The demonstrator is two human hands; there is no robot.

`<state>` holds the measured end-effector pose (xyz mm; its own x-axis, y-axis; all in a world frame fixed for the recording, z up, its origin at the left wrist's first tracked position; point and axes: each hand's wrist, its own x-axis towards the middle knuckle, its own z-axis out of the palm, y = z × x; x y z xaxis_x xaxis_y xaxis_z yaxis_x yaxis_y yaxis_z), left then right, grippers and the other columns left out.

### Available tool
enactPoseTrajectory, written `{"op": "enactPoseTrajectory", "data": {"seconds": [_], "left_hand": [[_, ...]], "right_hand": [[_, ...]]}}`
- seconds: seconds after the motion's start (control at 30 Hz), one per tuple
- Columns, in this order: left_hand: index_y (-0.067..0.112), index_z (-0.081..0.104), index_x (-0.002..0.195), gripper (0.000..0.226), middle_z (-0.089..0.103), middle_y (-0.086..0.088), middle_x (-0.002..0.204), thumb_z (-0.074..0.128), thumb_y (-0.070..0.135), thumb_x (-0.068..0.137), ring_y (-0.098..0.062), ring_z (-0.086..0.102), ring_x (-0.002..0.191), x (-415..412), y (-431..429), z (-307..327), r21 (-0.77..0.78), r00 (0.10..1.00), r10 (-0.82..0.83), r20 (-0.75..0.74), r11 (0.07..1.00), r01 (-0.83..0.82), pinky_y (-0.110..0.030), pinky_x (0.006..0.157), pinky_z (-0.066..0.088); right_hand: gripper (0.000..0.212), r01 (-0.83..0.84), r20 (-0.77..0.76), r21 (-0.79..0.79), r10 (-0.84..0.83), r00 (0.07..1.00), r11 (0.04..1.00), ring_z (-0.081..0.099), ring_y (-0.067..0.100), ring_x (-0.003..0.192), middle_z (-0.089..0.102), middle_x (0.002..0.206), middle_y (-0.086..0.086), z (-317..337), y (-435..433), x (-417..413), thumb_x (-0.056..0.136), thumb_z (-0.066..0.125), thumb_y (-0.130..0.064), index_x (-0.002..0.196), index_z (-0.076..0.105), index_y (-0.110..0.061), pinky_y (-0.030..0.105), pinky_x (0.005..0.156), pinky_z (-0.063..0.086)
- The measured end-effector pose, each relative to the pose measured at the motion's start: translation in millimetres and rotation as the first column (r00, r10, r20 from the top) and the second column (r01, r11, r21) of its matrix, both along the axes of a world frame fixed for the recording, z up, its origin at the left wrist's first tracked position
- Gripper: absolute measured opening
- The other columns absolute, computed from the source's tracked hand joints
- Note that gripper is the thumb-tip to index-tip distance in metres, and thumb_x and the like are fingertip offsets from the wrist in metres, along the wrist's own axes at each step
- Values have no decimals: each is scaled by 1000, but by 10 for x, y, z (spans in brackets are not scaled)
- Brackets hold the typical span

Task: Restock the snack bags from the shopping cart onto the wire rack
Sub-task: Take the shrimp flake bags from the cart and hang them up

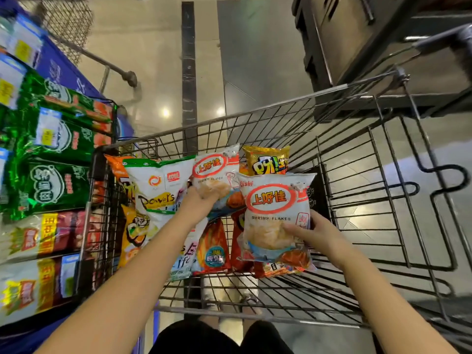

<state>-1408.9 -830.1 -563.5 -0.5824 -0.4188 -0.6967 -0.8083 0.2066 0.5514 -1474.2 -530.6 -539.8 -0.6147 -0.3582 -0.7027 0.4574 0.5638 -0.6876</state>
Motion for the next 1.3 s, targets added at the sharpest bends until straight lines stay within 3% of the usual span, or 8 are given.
{"op": "enactPoseTrajectory", "data": {"seconds": [0.17, 0.33, 0.43, 0.53, 0.7, 1.0, 1.17, 1.3], "left_hand": [[5, 36, 153, 58, 51, -13, 149, 52, 27, 102, -36, 50, 134, -395, -119, -512, 10, 944, 282, 173, 958, -288, -39, 110, 41], [7, 27, 160, 74, 37, -20, 162, 46, 50, 104, -40, 39, 145, -502, -294, -1008, 51, 880, 432, 199, 892, -450, -47, 121, 33], [9, 39, 155, 95, 48, -16, 155, 58, 71, 86, -38, 49, 137, -418, -303, -1163, 102, 890, 406, 208, 896, -433, -48, 115, 42], [7, 50, 147, 86, 60, -12, 141, 65, 68, 88, -35, 58, 127, -332, -267, -1124, 144, 902, 394, 176, 896, -419, -37, 96, 50], [14, 61, 136, 136, 71, -5, 128, 85, 87, 24, -24, 67, 115, -203, -323, -1118, 266, 903, 416, 107, 863, -429, -37, 97, 52], [30, 63, 133, 95, 75, 7, 122, 93, 69, 52, -18, 70, 115, -204, -88, -414, 372, 956, 254, -144, 909, -185, -46, 105, 53], [34, 65, 127, 85, 74, 7, 124, 93, 66, 53, -17, 69, 116, -168, -67, 34, 387, 951, 210, -229, 916, -109, -45, 106, 52], [31, 61, 125, 81, 72, 2, 126, 93, 60, 56, -19, 67, 115, -92, -83, 440, 378, 936, 229, -267, 918, -117, -43, 106, 52]], "right_hand": [[43, 20, 37, -46, -19, 999, 999, 75, 22, 102, 78, 111, -3, -108, 132, -140, 81, 83, -41, 119, 66, -32, 54, 94, 58], [67, 67, 26, -16, -67, 997, 998, 74, 18, 103, 77, 112, -7, -257, 116, -246, 61, 86, -68, 117, 67, -37, 49, 96, 58], [67, 104, 45, -16, -103, 994, 994, 73, 19, 105, 76, 115, -8, -327, 97, -289, 57, 84, -75, 114, 67, -45, 51, 98, 56], [69, 146, 69, -50, -142, 987, 988, 73, 19, 106, 76, 115, -8, -353, 73, -303, 56, 86, -73, 116, 67, -44, 52, 100, 55], [71, 210, 109, -105, -199, 974, 972, 74, 21, 105, 76, 116, -4, -279, 43, -312, 60, 91, -57, 122, 66, -34, 50, 100, 55], [42, 337, 143, -194, -313, 939, 921, 73, 28, 110, 76, 119, 7, 201, 134, -291, 90, 73, -28, 130, 63, -20, 51, 103, 52], [51, 351, 99, -271, -337, 936, 896, 72, 29, 111, 76, 119, 8, 661, 209, -293, 83, 78, -33, 130, 63, -19, 44, 95, 55], [56, 377, 94, -329, -368, 925, 865, 70, 33, 116, 73, 124, 11, 969, 219, -247, 82, 83, -34, 132, 63, -19, 55, 106, 50]]}}
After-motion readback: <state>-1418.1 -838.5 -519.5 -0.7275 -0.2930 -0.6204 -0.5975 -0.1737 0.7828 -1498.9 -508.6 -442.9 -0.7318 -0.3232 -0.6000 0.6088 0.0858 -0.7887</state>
